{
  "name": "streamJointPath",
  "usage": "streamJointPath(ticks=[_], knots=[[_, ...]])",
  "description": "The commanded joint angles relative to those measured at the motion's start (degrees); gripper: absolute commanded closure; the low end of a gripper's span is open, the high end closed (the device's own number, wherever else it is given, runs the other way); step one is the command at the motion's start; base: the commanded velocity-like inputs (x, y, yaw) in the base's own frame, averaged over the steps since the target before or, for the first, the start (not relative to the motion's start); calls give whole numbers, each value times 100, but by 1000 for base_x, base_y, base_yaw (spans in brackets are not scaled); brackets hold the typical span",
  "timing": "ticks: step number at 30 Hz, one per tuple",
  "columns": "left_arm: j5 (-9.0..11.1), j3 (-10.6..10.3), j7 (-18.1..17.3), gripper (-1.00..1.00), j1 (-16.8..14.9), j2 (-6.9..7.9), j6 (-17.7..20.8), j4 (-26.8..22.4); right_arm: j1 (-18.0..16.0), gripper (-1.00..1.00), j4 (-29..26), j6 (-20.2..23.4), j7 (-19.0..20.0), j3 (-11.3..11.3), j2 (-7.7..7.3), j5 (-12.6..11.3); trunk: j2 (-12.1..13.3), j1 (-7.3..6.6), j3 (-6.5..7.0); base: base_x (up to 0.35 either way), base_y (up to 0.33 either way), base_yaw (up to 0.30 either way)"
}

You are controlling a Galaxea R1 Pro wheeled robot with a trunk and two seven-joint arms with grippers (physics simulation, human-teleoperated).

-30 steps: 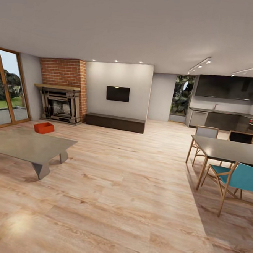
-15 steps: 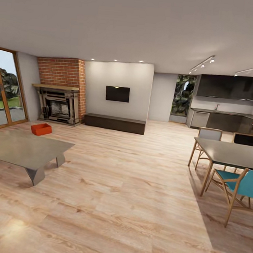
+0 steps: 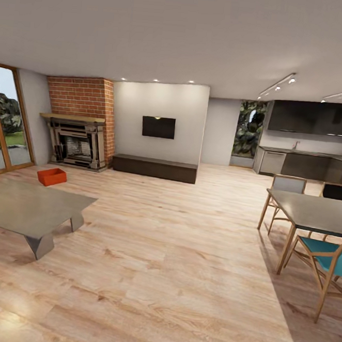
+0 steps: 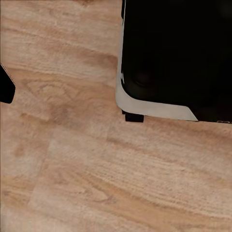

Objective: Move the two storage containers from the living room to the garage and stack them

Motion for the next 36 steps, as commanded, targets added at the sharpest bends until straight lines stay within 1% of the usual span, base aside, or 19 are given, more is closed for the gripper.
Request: streamJointPath(ticks=[1, 36], knots=[[5, 44, -13, -100, -5, 1, -17, 6, -7, -100, 16, -28, -2, 48, 3, -44, -7, 5, -9, 324, 0, 0], [5, 44, -13, -100, -5, 1, -22, 12, -7, -100, 16, -50, -2, 47, 3, -42, -7, 5, -9, 324, 0, 0]])
